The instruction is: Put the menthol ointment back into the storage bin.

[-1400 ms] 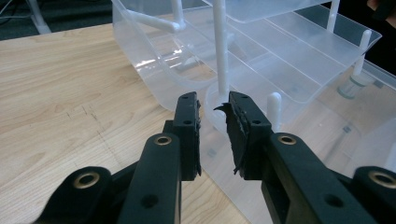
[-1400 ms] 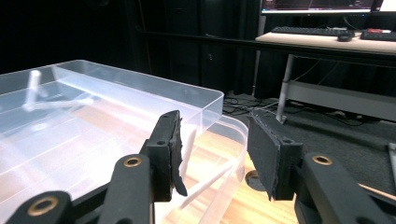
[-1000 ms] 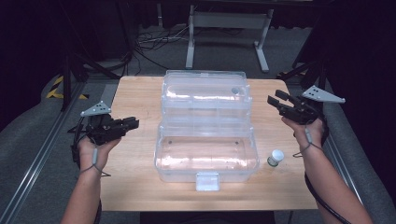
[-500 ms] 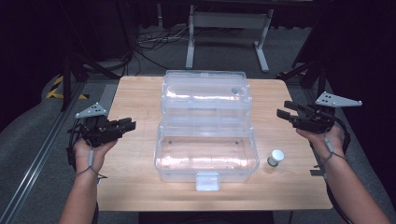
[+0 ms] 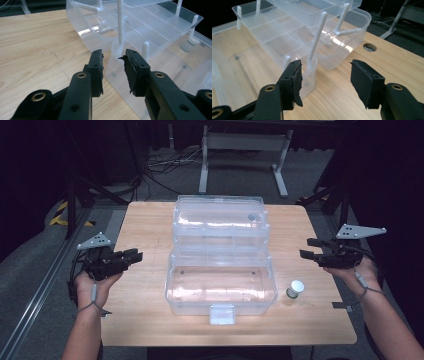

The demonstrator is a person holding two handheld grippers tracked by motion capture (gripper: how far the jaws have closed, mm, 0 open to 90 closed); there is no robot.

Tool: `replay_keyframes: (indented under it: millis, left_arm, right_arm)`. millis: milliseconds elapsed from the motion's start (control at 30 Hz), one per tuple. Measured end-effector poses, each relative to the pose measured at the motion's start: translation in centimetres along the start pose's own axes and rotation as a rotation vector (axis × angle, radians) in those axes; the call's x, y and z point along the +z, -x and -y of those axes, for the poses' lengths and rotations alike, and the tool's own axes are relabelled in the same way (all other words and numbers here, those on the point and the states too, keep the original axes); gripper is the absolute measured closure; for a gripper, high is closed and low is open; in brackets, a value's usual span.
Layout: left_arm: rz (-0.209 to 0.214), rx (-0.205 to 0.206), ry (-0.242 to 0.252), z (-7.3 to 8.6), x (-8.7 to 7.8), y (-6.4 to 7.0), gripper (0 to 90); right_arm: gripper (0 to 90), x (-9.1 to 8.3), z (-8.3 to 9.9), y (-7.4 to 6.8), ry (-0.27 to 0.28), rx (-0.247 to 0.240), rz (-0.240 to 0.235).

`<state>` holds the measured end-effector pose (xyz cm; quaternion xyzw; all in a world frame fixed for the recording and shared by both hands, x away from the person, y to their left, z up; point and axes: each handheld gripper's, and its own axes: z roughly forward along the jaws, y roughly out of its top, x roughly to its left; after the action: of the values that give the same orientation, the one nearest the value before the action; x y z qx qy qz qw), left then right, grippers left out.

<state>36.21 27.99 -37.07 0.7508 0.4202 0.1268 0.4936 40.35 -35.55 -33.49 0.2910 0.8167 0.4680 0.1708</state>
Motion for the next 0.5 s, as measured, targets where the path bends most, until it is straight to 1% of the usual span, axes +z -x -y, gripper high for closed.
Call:
replay_keyframes:
  millis: [100, 167, 200, 233, 300, 367, 500]
  left_arm:
    - [0.002, 0.0, -0.003, 0.0, 0.0, 0.0, 67.6]
    - [0.0, 0.005, -0.007, 0.0, 0.0, 0.0, 67.5]
    - [0.0, 0.004, -0.008, 0.0, 0.0, 0.0, 67.4]
    - [0.002, 0.005, -0.009, 0.0, 0.0, 0.0, 67.3]
    - [0.004, 0.003, -0.009, 0.0, 0.0, 0.0, 67.1]
    - [0.004, 0.002, -0.009, 0.0, 0.0, 0.0, 66.9]
    - [0.008, 0.0, -0.011, 0.0, 0.1, -0.1, 66.9]
  right_arm:
    - [42.7, -0.1, 0.1, 0.0, -0.03, -0.009, -0.008]
    - [42.5, 0.0, 0.2, 0.1, -0.064, -0.012, -0.018]
    - [42.3, 0.1, 0.2, 0.0, -0.097, -0.022, -0.026]
    - [42.3, 0.2, 0.3, 0.0, -0.116, -0.026, -0.029]
    - [42.7, 0.4, 0.5, -0.1, -0.167, -0.045, -0.025]
    - [42.4, 0.7, 0.7, -0.2, -0.216, -0.049, -0.038]
    - [40.8, 1.2, 1.1, -0.3, -0.284, -0.077, -0.049]
